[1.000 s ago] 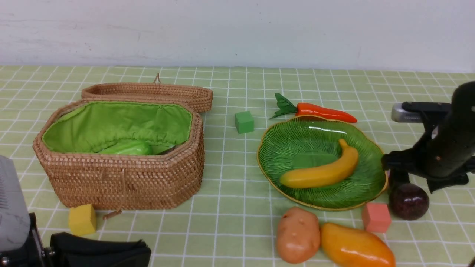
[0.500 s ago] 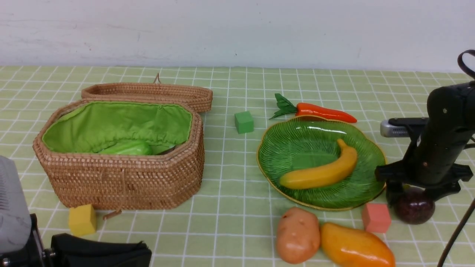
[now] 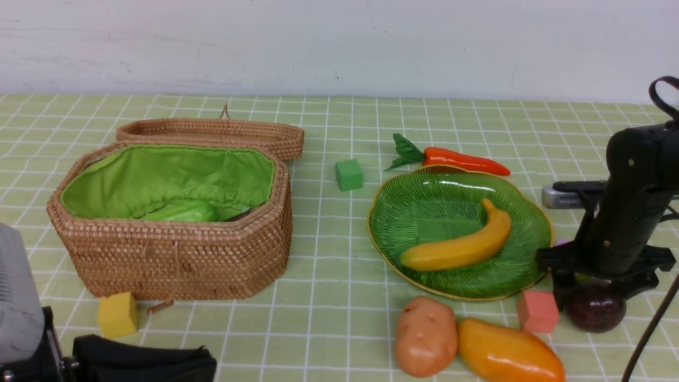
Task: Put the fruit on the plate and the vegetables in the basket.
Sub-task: Use the right arm to grab a mangosteen and put it into the right plate
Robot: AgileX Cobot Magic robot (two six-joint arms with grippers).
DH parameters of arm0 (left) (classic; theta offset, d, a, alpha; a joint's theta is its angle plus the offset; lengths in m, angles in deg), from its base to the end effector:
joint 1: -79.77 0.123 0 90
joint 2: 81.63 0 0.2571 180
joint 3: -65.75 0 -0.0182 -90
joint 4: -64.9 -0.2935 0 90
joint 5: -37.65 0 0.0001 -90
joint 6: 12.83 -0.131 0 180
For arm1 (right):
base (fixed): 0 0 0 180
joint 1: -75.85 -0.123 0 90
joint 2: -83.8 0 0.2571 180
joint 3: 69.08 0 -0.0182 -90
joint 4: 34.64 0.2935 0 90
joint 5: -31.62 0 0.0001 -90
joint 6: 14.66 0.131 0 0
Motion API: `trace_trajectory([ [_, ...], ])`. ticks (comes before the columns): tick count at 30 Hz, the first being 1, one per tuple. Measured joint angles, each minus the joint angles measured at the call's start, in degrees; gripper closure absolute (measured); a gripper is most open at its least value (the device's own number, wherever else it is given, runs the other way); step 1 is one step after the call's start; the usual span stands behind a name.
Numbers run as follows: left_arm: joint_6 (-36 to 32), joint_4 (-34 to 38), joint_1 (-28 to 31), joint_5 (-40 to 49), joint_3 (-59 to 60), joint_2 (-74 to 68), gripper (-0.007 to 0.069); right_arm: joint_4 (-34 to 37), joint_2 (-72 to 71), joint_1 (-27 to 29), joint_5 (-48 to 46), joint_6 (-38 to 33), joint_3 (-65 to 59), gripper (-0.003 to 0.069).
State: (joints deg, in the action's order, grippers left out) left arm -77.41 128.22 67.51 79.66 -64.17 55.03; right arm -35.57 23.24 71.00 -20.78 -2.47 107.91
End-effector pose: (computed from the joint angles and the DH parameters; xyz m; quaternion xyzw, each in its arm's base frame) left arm 0.1806 -0.1195 0.2550 0.3111 0.7585 -0.2822 0.4982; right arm 0.3942 0.0318 0.0743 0.0593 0.9972 0.0001 0.0454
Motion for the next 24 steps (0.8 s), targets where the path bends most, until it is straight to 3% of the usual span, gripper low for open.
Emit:
trace_trajectory([
  [9,0.0,0.0,0.0,0.2,0.0,0.1,0.0627,1.7,-0.2,0.0,-2.1,-2.6,0.0,0.0117],
  [20,0.0,0.0,0.0,0.3,0.0,0.1,0.0622,-1.9,-8.6,0.0,-7.7,-2.7,0.0,0.0117],
  [24,0.0,0.0,0.0,-0.5,0.0,0.1,0.0620,4.5,-14.9,-2.4,-4.9,-6.0,1.9,0.0117],
])
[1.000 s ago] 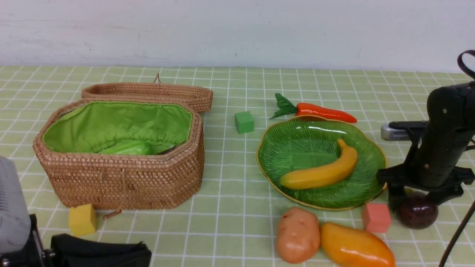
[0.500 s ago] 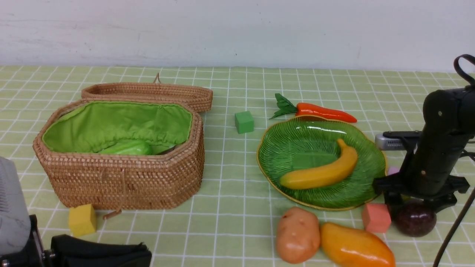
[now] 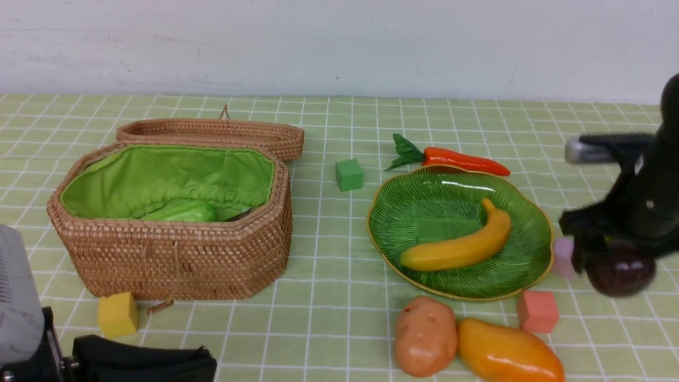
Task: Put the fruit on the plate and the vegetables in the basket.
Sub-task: Use the right arm to grab a mangosteen and put it into the right plate
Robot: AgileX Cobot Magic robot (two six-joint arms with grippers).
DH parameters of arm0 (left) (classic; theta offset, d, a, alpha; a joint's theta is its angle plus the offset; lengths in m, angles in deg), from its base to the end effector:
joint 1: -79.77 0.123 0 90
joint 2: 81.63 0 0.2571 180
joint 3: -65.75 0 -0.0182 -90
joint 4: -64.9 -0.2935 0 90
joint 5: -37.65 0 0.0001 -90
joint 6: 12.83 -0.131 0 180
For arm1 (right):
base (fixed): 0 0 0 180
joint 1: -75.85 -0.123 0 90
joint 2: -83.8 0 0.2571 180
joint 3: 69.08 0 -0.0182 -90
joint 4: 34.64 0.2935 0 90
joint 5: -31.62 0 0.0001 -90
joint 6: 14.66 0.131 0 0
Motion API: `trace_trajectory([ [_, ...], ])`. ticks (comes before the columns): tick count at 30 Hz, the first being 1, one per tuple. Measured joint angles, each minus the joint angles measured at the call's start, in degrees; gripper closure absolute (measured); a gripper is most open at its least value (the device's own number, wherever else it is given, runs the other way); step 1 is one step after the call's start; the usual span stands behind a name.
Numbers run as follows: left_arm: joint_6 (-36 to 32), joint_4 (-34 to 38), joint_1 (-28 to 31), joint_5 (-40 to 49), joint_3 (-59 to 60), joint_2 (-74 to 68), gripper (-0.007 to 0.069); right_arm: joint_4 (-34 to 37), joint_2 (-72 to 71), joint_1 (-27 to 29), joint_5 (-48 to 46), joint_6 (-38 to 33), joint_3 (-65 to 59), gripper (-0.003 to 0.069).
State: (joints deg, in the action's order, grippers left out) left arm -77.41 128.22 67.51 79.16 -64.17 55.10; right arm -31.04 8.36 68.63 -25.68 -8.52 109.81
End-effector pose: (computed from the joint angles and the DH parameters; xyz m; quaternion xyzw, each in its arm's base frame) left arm 0.1813 -0.1189 0.2556 0.3087 0.7584 -0.2797 0.5014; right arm 0.3865 0.0559 0.1850 0.0036 0.9886 0.0457 0.1437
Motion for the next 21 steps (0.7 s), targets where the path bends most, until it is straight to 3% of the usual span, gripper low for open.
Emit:
trace_trajectory([
  [5,0.0,0.0,0.0,-2.7,0.0,0.0,0.0620,10.5,2.6,-5.3,10.4,-9.1,4.9,0.0117],
  [9,0.0,0.0,0.0,-3.2,-0.5,0.0,0.0620,15.1,9.1,-6.6,15.2,-11.5,9.9,0.0117],
  [21,0.0,0.2,0.0,-3.6,-4.0,0.0,0.0620,15.8,19.5,-6.6,18.7,-14.8,14.2,0.0100],
])
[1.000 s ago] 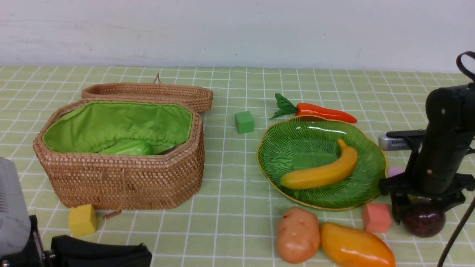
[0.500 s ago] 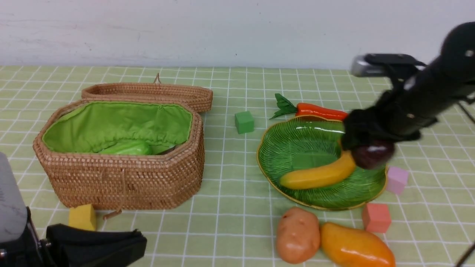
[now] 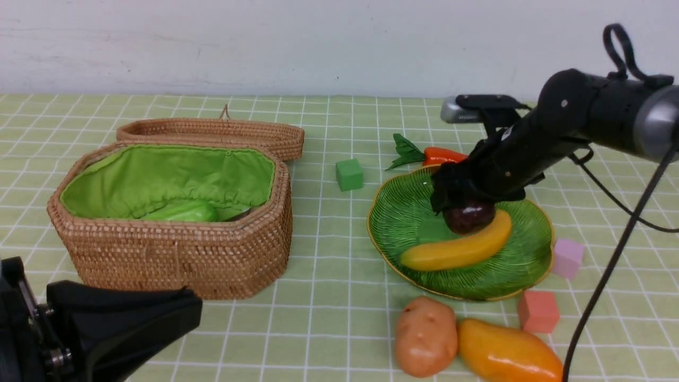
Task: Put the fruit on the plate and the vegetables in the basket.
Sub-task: Use the right arm to grab a mangosteen and put it into the right plate, then use the right arm to grab a mango and put it into the right plate
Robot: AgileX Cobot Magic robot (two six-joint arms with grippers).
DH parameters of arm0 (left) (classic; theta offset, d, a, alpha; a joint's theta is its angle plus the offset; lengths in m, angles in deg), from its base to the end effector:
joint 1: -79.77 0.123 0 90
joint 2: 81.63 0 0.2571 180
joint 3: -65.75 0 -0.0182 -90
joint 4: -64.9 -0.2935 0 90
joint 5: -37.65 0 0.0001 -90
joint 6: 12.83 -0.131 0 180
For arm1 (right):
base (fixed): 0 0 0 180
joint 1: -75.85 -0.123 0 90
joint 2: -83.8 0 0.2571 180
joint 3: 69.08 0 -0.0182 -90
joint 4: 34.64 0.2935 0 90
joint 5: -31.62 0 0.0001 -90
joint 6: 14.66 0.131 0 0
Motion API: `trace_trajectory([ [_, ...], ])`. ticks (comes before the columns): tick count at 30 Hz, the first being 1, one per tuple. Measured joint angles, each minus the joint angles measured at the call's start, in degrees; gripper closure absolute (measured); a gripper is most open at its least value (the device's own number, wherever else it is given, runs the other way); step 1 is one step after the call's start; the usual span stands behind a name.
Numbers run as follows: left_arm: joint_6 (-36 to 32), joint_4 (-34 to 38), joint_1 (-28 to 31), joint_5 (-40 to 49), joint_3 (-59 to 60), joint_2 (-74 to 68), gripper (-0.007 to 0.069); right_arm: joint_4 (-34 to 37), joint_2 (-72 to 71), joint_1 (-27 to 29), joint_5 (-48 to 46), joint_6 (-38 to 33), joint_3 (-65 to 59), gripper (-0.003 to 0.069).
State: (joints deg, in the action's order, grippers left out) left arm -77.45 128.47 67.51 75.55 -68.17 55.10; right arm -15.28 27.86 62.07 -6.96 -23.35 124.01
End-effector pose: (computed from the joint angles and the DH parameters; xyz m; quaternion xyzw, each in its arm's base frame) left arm 0.1897 -0.1150 0.2861 0.2944 0.7386 -0.2592 0.5482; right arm 0.4719 0.1436 0.1393 -0.0879 0.9523 0.1471 0.2526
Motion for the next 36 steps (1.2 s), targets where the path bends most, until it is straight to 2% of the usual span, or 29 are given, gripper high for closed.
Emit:
trace_trajectory([
  [3,0.0,-0.1,0.0,0.2,0.0,0.0,0.0620,-0.3,0.0,0.0,-0.1,-0.2,0.1,0.0007],
  [5,0.0,-0.1,0.0,0.2,0.0,0.0,0.0620,-0.7,-0.3,0.0,-0.2,-0.2,0.5,-0.0016],
  [9,0.0,-0.2,0.0,0.2,0.0,0.0,0.0619,-2.0,-2.2,0.0,-0.5,-0.2,0.9,-0.0011],
  [13,0.0,-0.2,0.0,0.2,0.0,0.0,0.0615,-2.6,-5.5,0.0,-3.9,-0.2,1.1,0.0024],
  [15,0.0,-0.2,0.0,0.2,0.0,0.0,0.0613,-3.5,-8.2,0.0,-7.7,-0.3,1.1,0.0069],
  [17,0.0,-0.2,0.0,0.2,0.0,0.0,0.0609,-4.9,-12.1,0.0,-14.9,-1.1,1.1,0.0158],
  [21,0.0,-0.5,0.0,1.1,0.0,0.0,0.0606,-7.3,-18.3,0.0,-28.0,-1.4,0.0,0.0380],
  [22,0.0,-0.8,0.0,1.5,0.0,0.0,0.0607,-7.3,-18.5,0.0,-28.8,-1.4,-0.5,0.0391],
  [23,-0.3,-1.8,0.0,3.1,0.0,0.0,0.0607,-7.4,-20.6,0.0,-30.4,-1.4,-2.8,0.0452],
  [26,-1.6,-4.2,0.0,7.6,0.0,0.0,0.0607,-7.3,-26.2,-1.3,-31.3,-2.0,-9.9,0.0513],
  [30,-3.2,-4.3,0.0,10.0,0.0,0.0,0.0607,-6.9,-32.0,-5.0,-30.4,-5.6,-17.3,0.0505],
  [32,-4.2,-3.7,0.0,10.0,0.0,0.0,0.0607,-7.1,-36.2,-8.7,-26.2,-10.4,-24.4,0.0435],
  [33,-4.3,-3.6,0.0,10.0,0.0,0.0,0.0607,-7.2,-36.2,-8.9,-25.7,-10.7,-24.9,0.0435],
  [36,-4.5,-3.3,0.0,10.0,0.0,0.0,0.0606,-8.5,-36.7,-10.4,-17.4,-15.0,-31.1,0.0280],
])
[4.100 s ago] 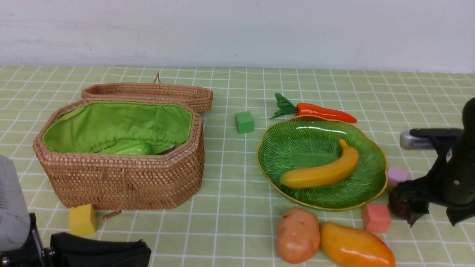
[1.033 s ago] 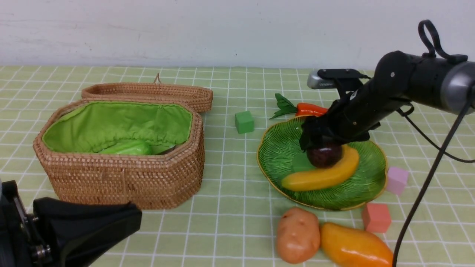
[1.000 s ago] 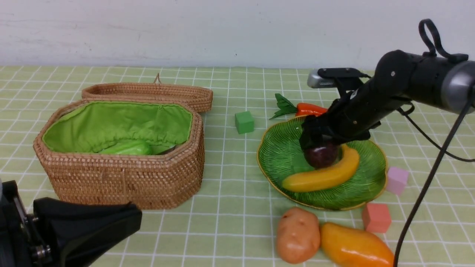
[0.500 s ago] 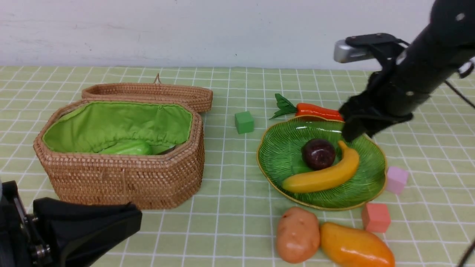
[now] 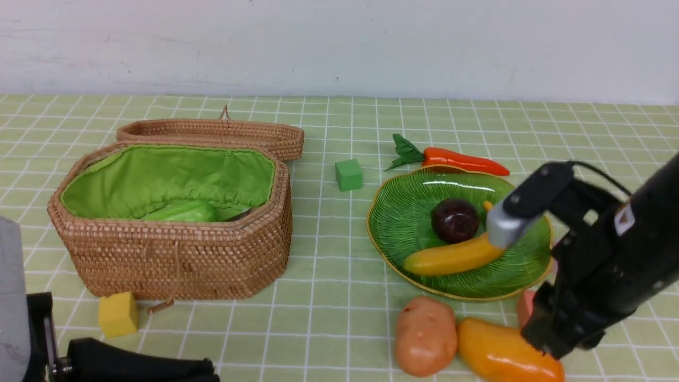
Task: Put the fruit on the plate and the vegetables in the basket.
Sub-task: Use the right arm to grab a mango and put it into the right plate
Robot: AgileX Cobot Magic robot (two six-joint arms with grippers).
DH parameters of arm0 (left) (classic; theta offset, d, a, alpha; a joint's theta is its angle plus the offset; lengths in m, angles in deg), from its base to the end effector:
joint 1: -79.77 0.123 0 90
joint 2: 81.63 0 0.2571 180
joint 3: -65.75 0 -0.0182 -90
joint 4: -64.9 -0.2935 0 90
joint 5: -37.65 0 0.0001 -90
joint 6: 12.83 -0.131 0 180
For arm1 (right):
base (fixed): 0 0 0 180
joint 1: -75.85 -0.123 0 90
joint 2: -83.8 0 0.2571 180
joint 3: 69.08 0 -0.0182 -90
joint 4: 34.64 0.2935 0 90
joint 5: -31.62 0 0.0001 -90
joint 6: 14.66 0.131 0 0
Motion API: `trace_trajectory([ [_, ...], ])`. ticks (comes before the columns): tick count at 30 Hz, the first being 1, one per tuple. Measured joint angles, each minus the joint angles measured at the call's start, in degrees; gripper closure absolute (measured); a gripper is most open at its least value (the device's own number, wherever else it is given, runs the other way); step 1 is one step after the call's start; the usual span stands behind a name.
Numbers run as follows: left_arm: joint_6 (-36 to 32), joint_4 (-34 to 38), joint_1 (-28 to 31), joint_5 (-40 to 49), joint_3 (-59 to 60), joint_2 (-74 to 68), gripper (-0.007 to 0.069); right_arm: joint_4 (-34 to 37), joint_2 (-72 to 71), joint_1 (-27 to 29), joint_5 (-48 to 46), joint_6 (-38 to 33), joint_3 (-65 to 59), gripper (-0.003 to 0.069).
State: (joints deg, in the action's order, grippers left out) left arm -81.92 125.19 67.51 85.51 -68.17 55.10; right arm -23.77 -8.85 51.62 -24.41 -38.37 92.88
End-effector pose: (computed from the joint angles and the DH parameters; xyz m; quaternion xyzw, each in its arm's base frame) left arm 0.1721 -0.1238 0.2736 0.3899 0.7266 -0.2629 0.5009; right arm 0.2816 0.1492 0.1972 -0.3630 0.9138 0.0868 0.1603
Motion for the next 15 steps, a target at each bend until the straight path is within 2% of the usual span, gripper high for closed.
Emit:
trace_trajectory([
  [1,0.0,0.0,0.0,0.0,0.0,0.0,0.0606,-0.1,0.1,0.0,0.5,-0.2,-0.3,0.0259],
  [3,0.0,0.0,0.0,0.0,0.0,0.0,0.0606,-0.6,1.6,0.0,6.2,-2.6,-2.9,0.0118],
  [4,0.0,0.0,0.0,0.0,0.0,0.0,0.0606,-0.6,1.8,0.0,6.8,-2.7,-3.2,0.0106],
  [5,0.0,0.1,0.0,0.0,0.0,0.0,0.0606,-0.7,3.6,0.0,8.7,-3.4,-3.9,0.0027],
  [6,0.0,0.3,0.0,0.0,0.0,0.0,0.0606,-0.6,4.8,0.0,9.5,-3.6,-4.1,0.0003],
  [9,0.0,0.4,0.0,0.0,0.0,0.0,0.0604,-0.6,7.1,0.0,10.9,-4.0,-4.2,-0.0013],
  [15,0.0,0.5,0.0,0.0,0.0,0.0,0.0603,-2.6,13.0,0.0,13.0,-4.2,-4.3,0.0018],
])
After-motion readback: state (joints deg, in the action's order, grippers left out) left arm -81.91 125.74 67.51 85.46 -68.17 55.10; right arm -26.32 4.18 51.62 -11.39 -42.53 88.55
